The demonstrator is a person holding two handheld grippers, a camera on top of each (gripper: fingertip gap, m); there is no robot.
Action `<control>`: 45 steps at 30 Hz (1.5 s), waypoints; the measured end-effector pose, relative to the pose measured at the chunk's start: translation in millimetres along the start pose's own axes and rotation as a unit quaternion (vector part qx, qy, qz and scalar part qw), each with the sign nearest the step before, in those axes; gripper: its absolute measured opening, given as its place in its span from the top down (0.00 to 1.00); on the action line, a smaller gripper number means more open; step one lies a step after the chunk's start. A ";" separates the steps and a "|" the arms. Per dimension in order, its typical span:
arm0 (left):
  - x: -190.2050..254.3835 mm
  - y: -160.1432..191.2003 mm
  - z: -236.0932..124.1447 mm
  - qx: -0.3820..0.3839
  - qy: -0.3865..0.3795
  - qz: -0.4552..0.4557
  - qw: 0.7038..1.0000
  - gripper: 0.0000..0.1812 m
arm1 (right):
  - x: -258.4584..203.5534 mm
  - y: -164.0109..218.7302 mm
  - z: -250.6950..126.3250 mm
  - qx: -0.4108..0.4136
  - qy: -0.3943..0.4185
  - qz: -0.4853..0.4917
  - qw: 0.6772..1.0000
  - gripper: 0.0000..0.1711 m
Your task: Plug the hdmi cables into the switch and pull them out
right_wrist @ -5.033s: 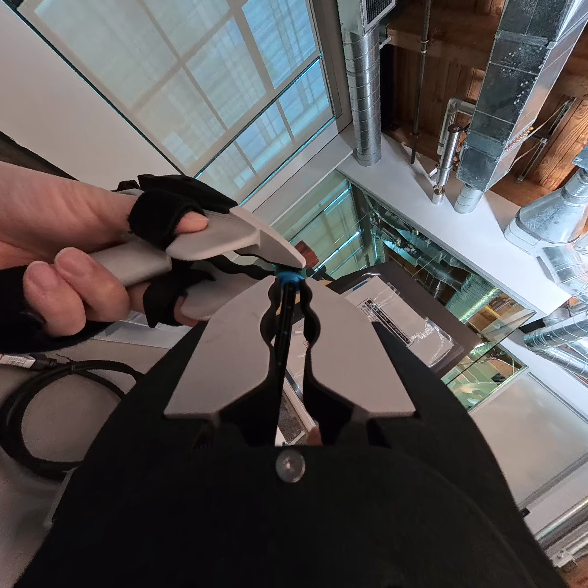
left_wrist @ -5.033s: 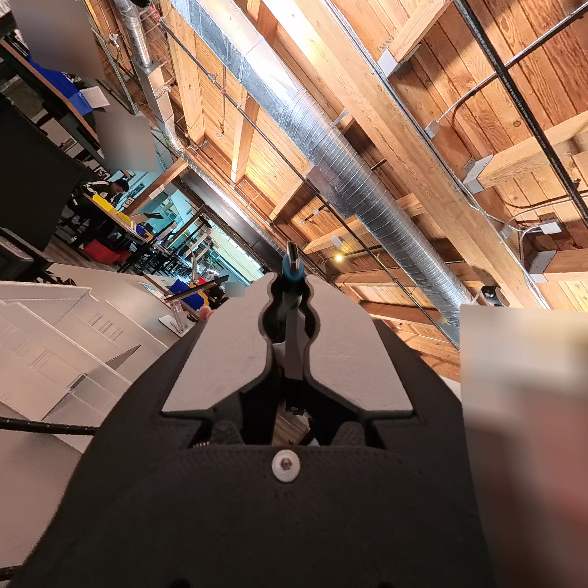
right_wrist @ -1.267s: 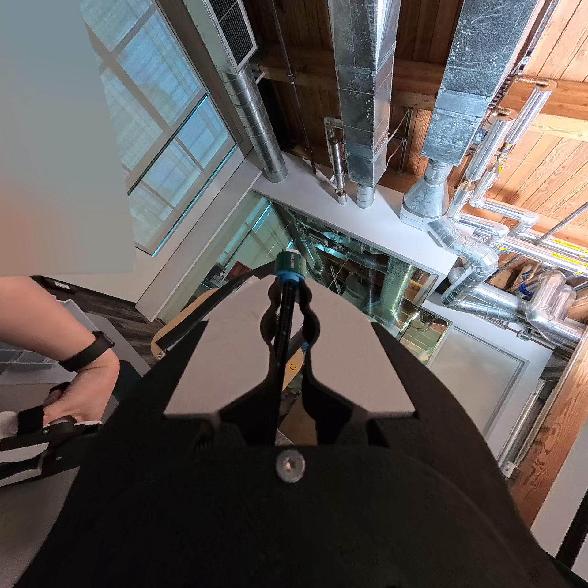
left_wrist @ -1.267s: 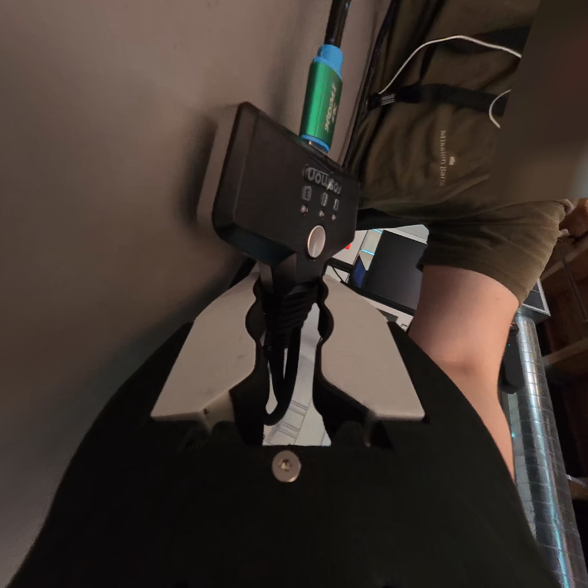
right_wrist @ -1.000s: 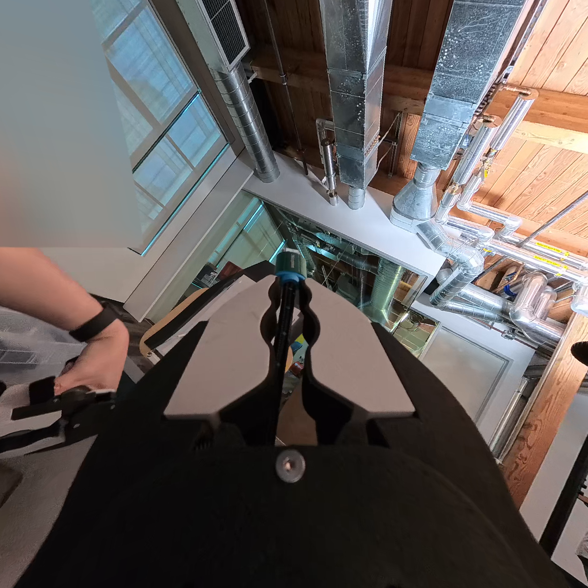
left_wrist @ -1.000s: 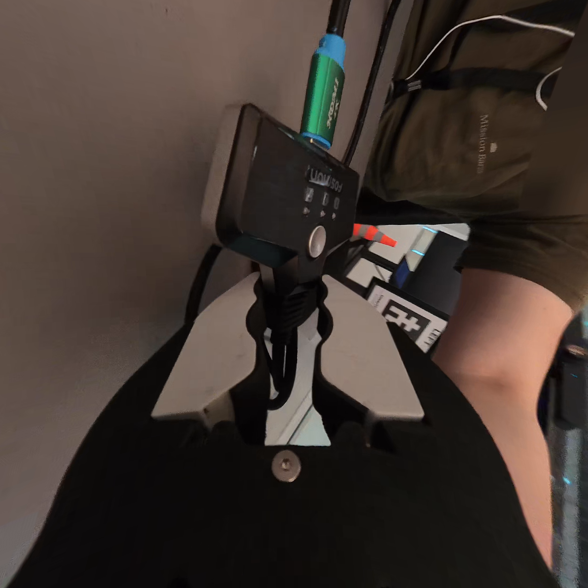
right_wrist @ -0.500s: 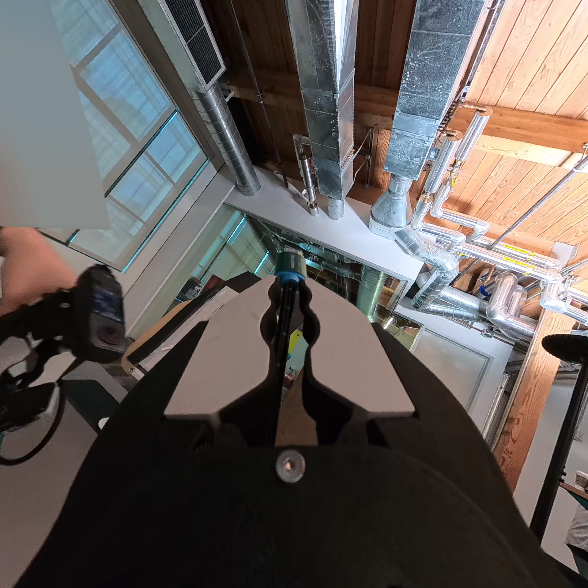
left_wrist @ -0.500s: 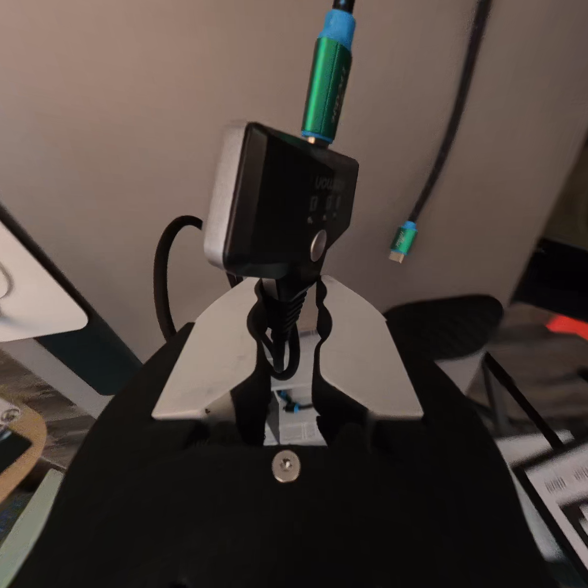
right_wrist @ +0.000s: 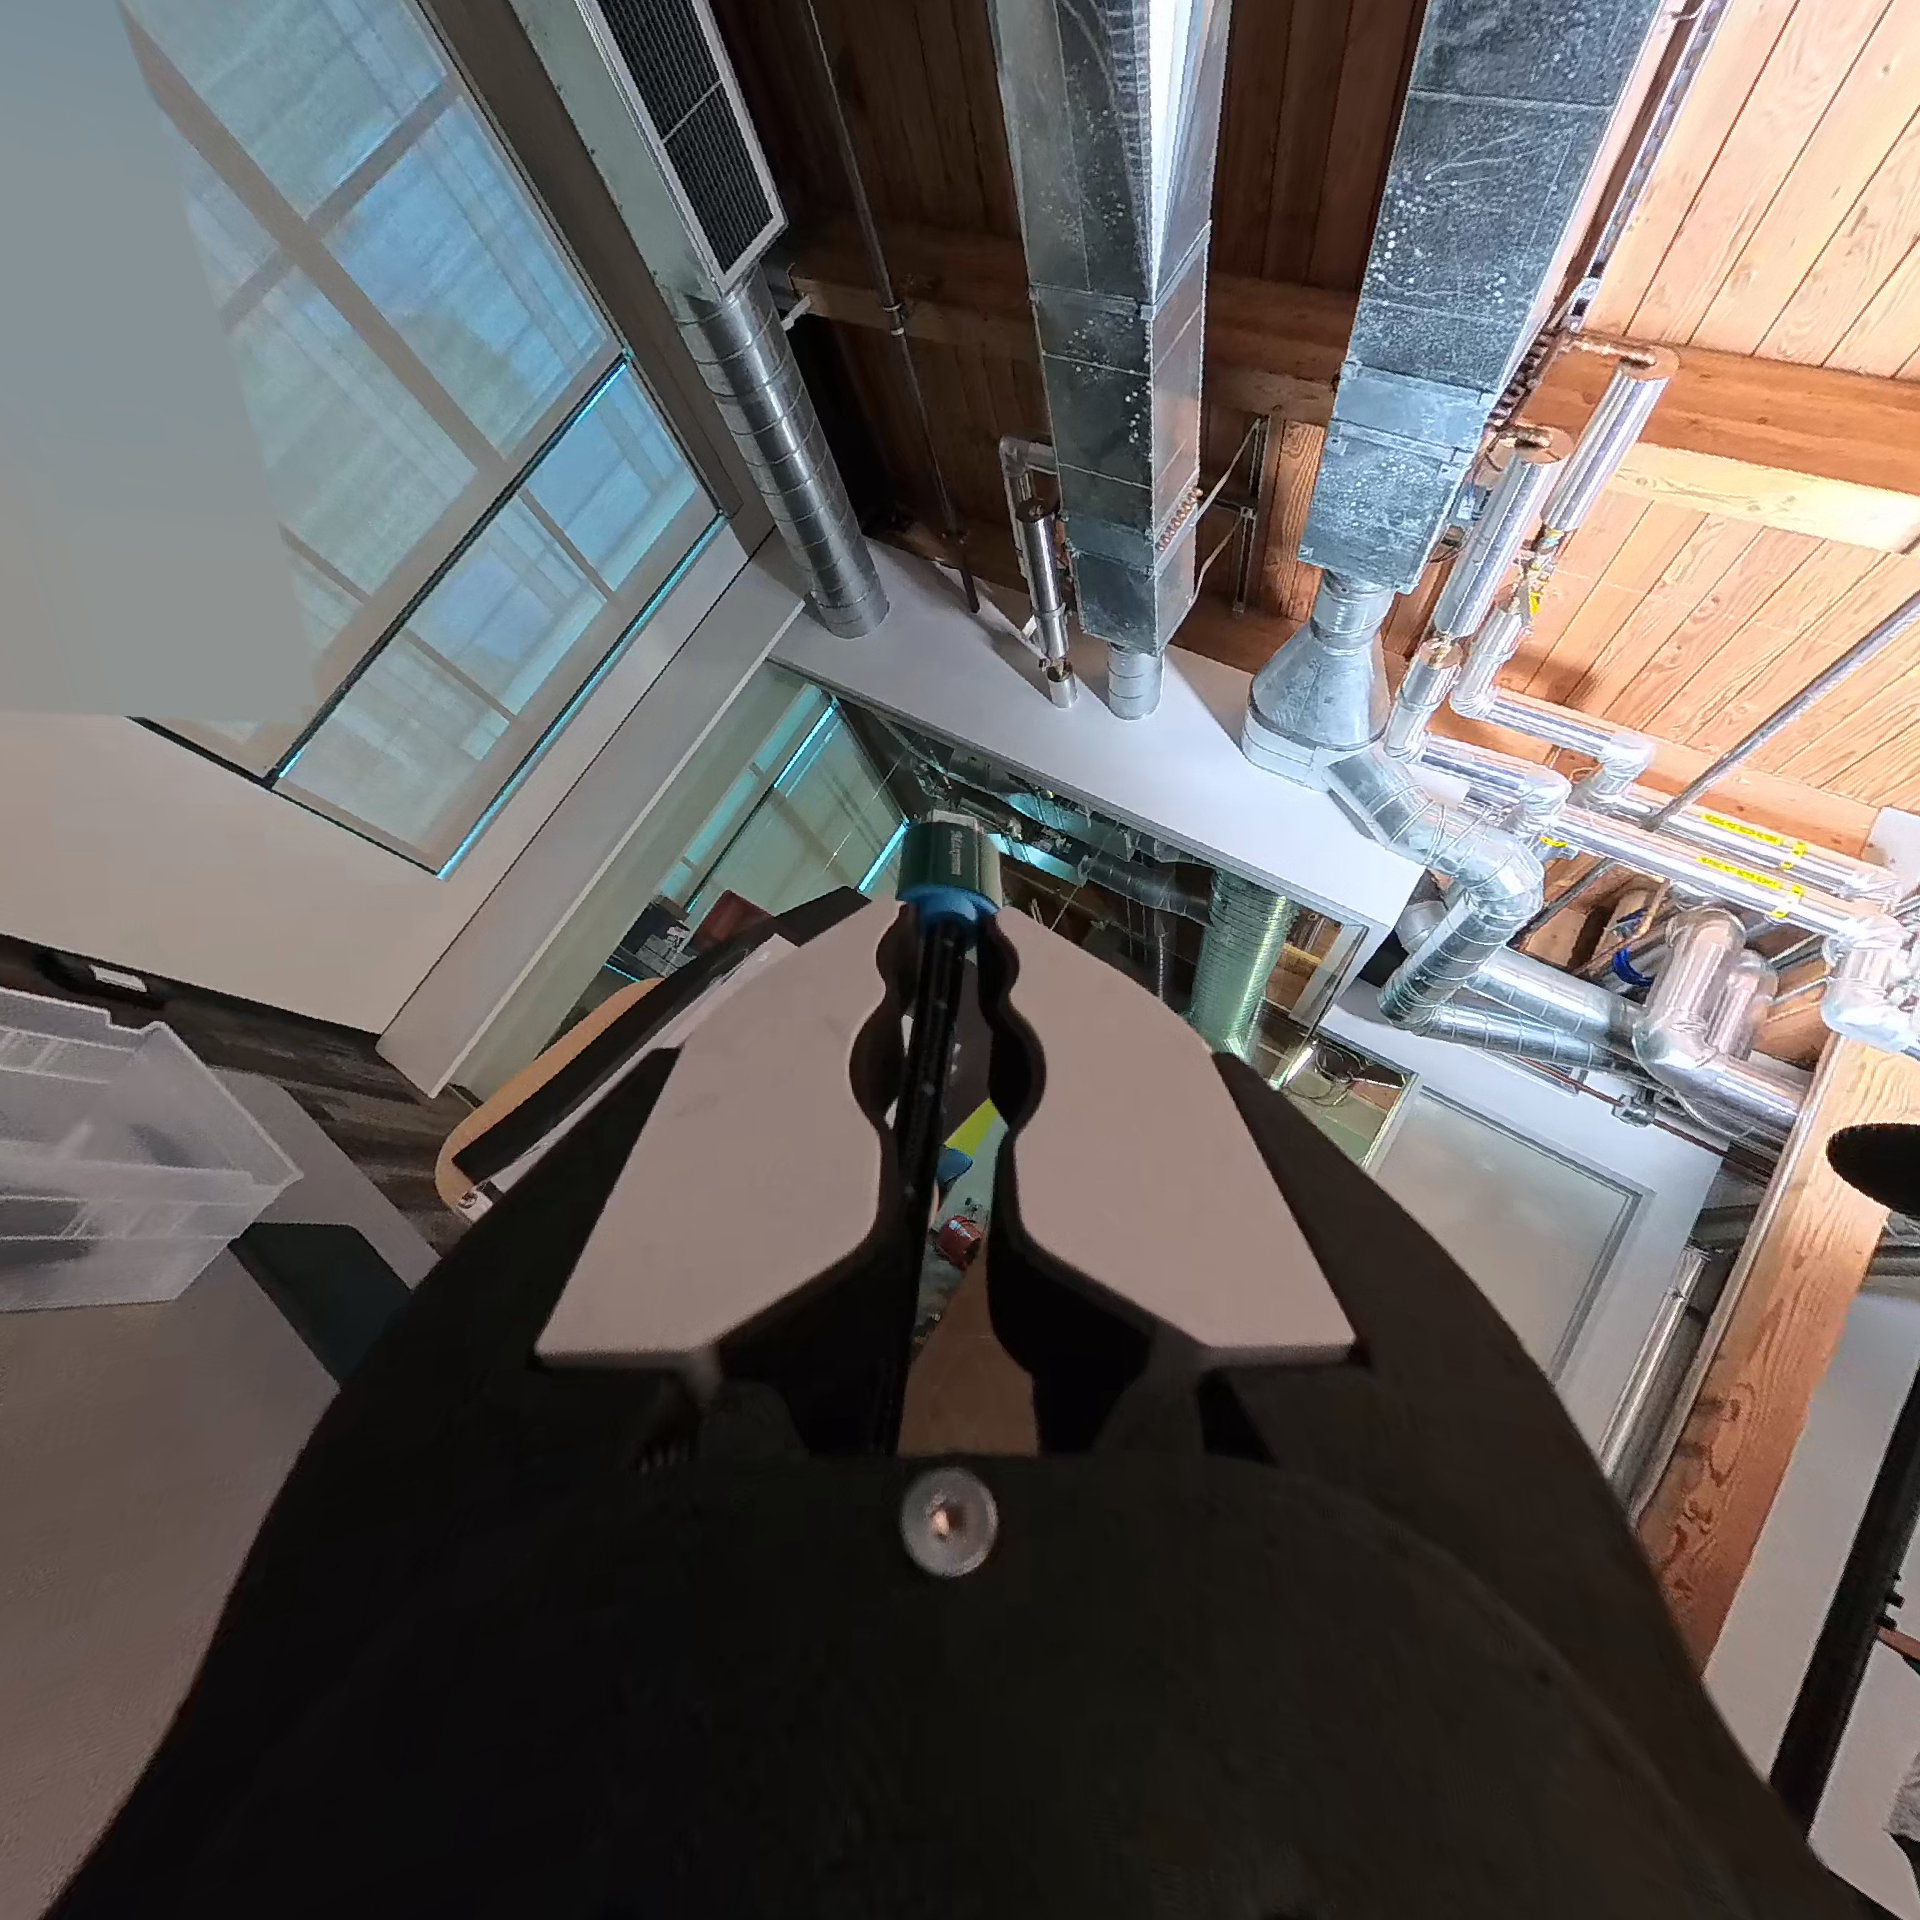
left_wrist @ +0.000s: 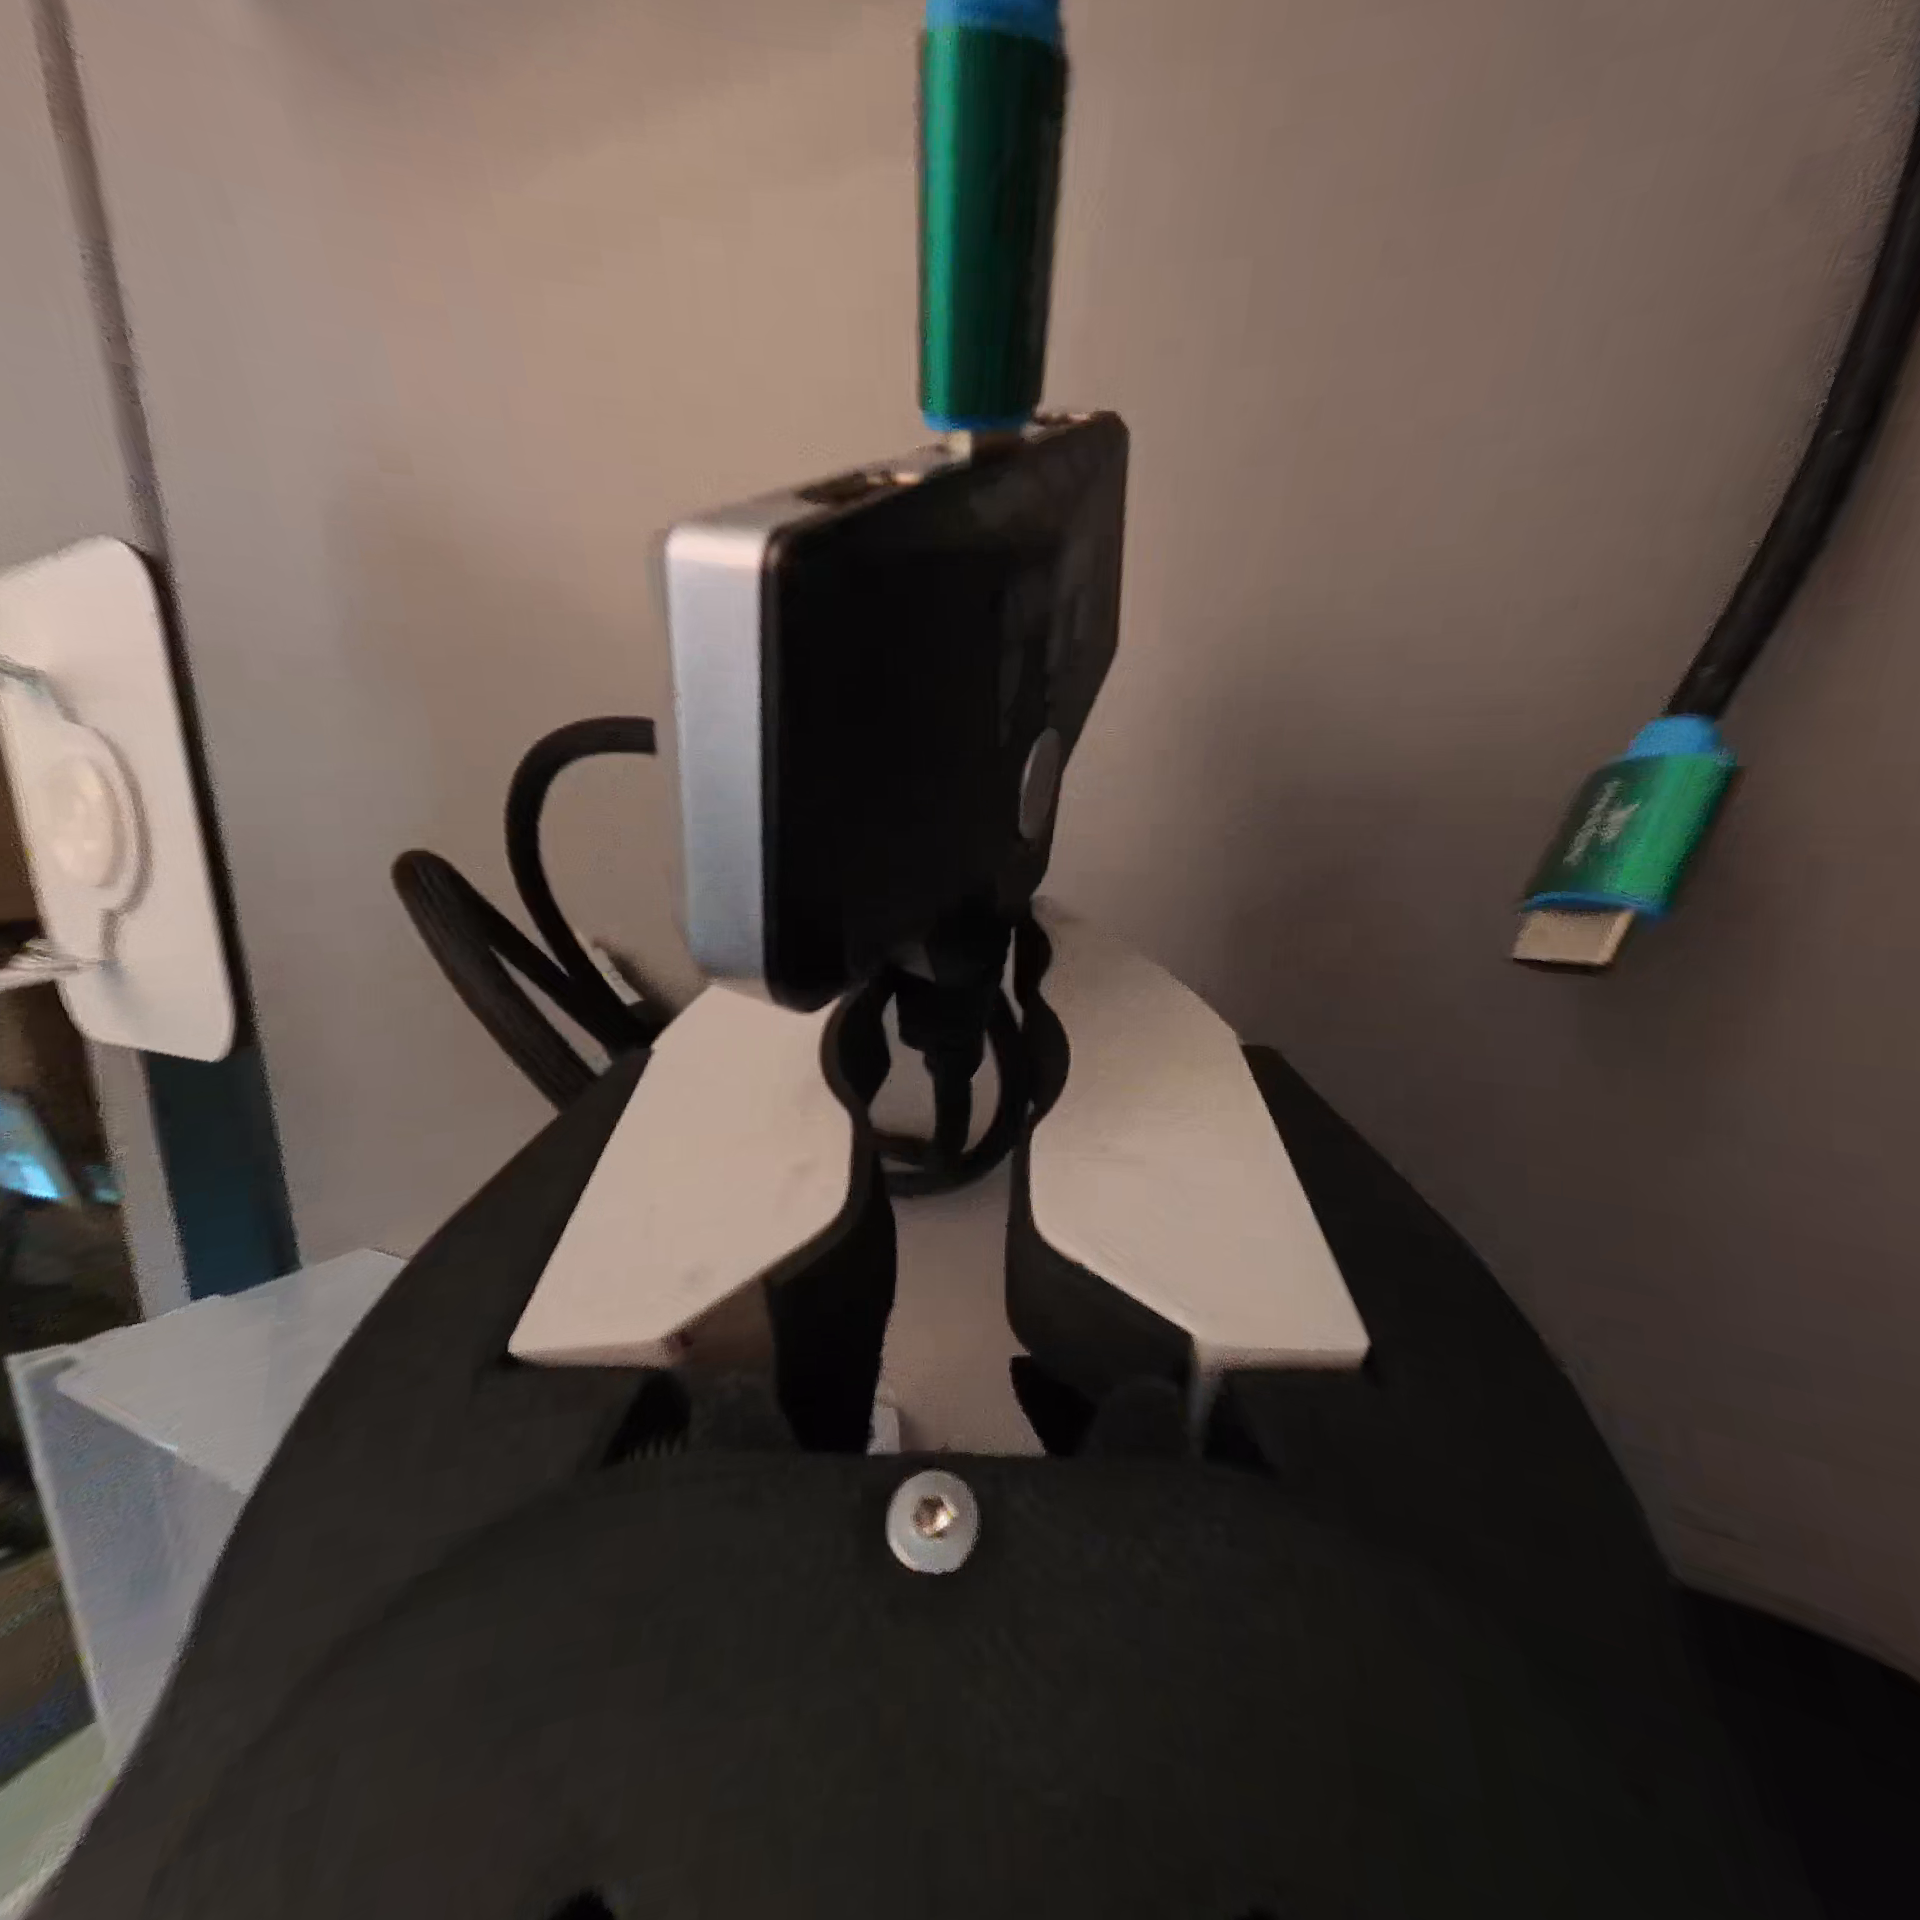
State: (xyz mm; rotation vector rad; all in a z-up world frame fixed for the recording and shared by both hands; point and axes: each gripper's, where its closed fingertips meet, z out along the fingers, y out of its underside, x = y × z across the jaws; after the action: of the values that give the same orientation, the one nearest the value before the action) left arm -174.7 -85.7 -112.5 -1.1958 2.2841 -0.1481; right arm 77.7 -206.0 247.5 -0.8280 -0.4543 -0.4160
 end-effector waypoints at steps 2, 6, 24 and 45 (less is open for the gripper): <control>9.4 -0.3 3.7 0.016 -0.027 0.002 1.000 0.88 | -2.7 1.9 2.6 -0.001 -0.003 0.001 1.000 0.93; 22.8 -8.6 16.6 0.072 -0.015 -0.043 0.996 0.87 | -10.9 6.5 8.7 -0.011 -0.013 -0.004 1.000 0.93; 49.6 -38.7 45.0 0.081 0.080 -0.039 0.993 0.86 | -9.0 13.3 8.4 -0.024 -0.010 -0.002 1.000 0.94; -101.7 -60.3 -50.1 0.138 -0.352 0.015 0.926 0.88 | -27.1 -1.4 13.6 -0.028 -0.052 0.054 0.997 0.93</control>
State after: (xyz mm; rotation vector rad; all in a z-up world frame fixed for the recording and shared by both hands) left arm -110.9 -49.3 -7.2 -0.8756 1.5854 -0.0180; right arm 51.6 -191.5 241.9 -0.9279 -0.4934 -0.2883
